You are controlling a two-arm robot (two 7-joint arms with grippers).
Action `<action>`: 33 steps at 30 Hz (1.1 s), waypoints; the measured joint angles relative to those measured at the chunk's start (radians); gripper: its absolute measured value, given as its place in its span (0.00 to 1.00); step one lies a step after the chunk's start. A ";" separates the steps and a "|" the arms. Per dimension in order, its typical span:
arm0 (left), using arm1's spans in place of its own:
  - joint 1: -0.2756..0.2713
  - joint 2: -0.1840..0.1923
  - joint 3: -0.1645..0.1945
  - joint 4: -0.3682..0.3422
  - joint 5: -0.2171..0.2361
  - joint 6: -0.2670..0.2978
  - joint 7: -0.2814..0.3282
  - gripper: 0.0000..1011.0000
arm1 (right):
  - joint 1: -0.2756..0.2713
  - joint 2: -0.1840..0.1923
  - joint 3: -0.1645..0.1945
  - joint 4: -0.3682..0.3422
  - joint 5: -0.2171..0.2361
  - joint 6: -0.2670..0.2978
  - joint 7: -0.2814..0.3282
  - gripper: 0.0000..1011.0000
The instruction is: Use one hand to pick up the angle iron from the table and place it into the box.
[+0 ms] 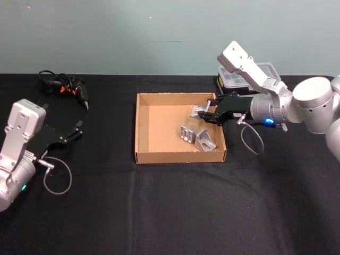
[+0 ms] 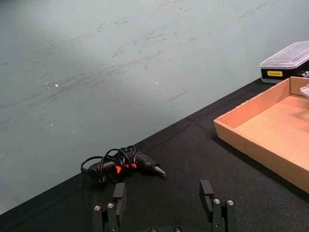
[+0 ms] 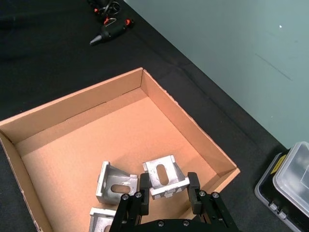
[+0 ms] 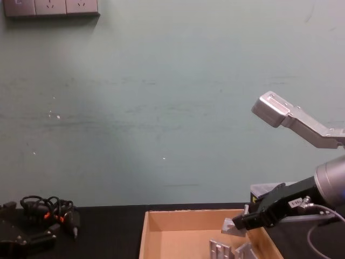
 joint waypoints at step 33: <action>0.000 0.000 0.000 0.000 0.000 0.000 0.000 0.99 | -0.134 0.045 0.095 -0.190 0.017 0.005 -0.102 0.99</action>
